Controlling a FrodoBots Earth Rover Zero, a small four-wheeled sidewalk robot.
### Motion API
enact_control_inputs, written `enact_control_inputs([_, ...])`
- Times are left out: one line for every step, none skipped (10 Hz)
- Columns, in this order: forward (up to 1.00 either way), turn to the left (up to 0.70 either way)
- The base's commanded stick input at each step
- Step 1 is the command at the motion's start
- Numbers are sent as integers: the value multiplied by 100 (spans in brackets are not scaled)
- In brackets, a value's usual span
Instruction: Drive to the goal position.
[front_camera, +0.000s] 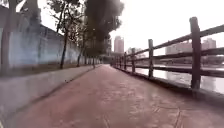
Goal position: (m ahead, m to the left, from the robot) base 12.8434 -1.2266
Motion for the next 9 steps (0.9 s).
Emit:
enact_control_inputs([100,28])
enact_control_inputs([100,20])
enact_control_inputs([100,0])
enact_control_inputs([100,0])
enact_control_inputs([100,0])
enact_control_inputs([100,0])
enact_control_inputs([100,13])
enact_control_inputs([100,26])
enact_control_inputs([100,39])
